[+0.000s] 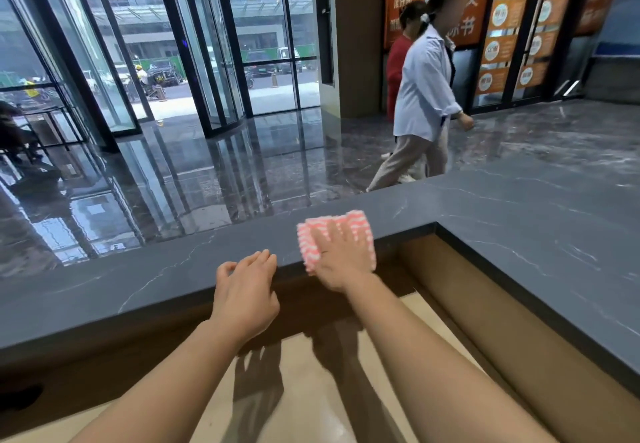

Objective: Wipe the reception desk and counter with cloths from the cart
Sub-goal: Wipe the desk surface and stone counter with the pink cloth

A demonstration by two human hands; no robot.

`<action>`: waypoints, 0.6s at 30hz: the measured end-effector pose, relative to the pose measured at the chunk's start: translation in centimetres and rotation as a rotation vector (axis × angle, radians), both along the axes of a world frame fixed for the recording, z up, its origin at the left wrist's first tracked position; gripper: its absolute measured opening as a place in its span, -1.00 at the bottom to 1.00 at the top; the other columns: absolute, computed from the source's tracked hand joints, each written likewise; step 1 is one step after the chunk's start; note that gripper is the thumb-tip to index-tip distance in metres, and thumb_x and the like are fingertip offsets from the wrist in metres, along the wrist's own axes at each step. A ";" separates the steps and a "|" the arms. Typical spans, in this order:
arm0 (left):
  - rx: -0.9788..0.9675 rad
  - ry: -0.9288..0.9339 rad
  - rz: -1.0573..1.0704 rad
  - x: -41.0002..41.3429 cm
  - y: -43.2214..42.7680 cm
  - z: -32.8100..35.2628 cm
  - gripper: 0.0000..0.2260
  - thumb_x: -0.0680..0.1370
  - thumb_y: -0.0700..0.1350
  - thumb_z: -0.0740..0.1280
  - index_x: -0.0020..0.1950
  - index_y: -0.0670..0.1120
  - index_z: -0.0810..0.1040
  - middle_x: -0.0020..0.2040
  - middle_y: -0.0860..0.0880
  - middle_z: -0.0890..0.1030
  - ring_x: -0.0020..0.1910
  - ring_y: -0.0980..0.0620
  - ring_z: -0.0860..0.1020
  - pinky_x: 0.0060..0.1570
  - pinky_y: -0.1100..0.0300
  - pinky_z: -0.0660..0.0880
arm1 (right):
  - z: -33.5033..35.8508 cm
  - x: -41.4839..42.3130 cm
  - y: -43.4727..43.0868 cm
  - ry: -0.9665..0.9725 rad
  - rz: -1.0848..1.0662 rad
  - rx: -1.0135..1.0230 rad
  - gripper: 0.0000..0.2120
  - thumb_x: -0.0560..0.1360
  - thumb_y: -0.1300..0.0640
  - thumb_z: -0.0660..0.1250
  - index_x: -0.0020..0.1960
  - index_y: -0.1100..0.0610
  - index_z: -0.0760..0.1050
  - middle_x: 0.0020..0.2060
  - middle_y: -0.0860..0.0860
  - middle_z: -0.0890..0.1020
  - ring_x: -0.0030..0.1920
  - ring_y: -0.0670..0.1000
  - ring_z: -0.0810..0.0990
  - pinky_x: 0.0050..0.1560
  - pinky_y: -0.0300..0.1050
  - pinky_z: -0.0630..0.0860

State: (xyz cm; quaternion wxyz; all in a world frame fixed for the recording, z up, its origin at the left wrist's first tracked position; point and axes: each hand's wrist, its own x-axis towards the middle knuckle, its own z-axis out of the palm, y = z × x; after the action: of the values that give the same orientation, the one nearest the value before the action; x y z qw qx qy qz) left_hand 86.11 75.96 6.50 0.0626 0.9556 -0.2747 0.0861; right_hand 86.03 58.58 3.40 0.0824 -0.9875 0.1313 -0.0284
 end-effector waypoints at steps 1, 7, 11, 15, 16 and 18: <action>0.000 -0.007 0.002 0.0 -0.1 0.2 -0.59 0.56 -0.16 0.22 0.41 0.02 0.34 0.44 0.04 0.36 0.45 0.04 0.27 0.42 0.05 0.08 | 0.0 0.7 1.0 0.015 0.041 0.017 -0.40 0.63 -0.09 0.04 0.59 -0.10 -0.14 0.59 0.05 -0.12 0.57 0.15 -0.18 0.52 0.19 -0.21; 0.027 0.015 0.021 0.8 0.0 0.5 -0.63 0.57 -0.15 0.23 0.37 0.03 0.38 0.36 0.04 0.45 0.36 0.03 0.38 0.40 0.06 0.15 | 1.3 2.3 -1.0 0.052 0.147 0.021 -0.49 0.65 -0.16 -0.13 0.59 -0.12 -0.02 0.59 -0.01 -0.06 0.58 0.07 -0.11 0.51 0.14 -0.19; 0.062 0.020 -0.005 2.1 0.0 0.3 -0.62 0.63 -0.06 0.17 0.45 0.04 0.31 0.39 0.05 0.41 0.39 0.05 0.35 0.41 0.08 0.15 | 1.3 3.2 -6.6 0.075 -0.004 -0.010 -0.47 0.65 -0.21 -0.15 0.59 -0.13 -0.06 0.59 0.02 -0.05 0.58 0.10 -0.09 0.53 0.17 -0.15; 0.131 0.063 -0.048 3.6 -0.2 -0.3 -0.59 0.65 -0.08 0.13 0.52 0.07 0.25 0.46 0.06 0.35 0.46 0.06 0.28 0.45 0.08 0.10 | 1.5 3.9 -11.6 0.120 -0.184 -0.009 -0.46 0.64 -0.23 -0.14 0.59 -0.14 -0.08 0.59 0.04 -0.09 0.58 0.13 -0.13 0.52 0.18 -0.17; 0.141 0.072 -0.052 4.0 -0.2 -0.4 -0.57 0.65 -0.11 0.13 0.53 0.08 0.23 0.49 0.06 0.32 0.48 0.07 0.24 0.47 0.08 0.07 | 1.6 4.2 -12.5 0.133 -0.223 -0.011 -0.46 0.64 -0.22 -0.14 0.59 -0.14 -0.09 0.59 0.05 -0.11 0.58 0.14 -0.15 0.52 0.18 -0.18; 0.148 0.093 -0.059 4.6 0.0 -0.5 -0.52 0.64 -0.18 0.14 0.55 0.09 0.18 0.54 0.07 0.23 0.53 0.09 0.15 0.51 0.06 -0.02 | 1.6 5.0 -13.3 0.153 -0.288 -0.010 -0.45 0.64 -0.22 -0.14 0.59 -0.13 -0.10 0.59 0.07 -0.13 0.57 0.16 -0.17 0.52 0.20 -0.18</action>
State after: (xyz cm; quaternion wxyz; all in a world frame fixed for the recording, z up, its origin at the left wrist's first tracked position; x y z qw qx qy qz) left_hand 90.73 75.94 6.02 0.0071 0.9521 -0.3051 0.0193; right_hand 91.00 45.28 4.95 0.0625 -0.9581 0.2772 0.0347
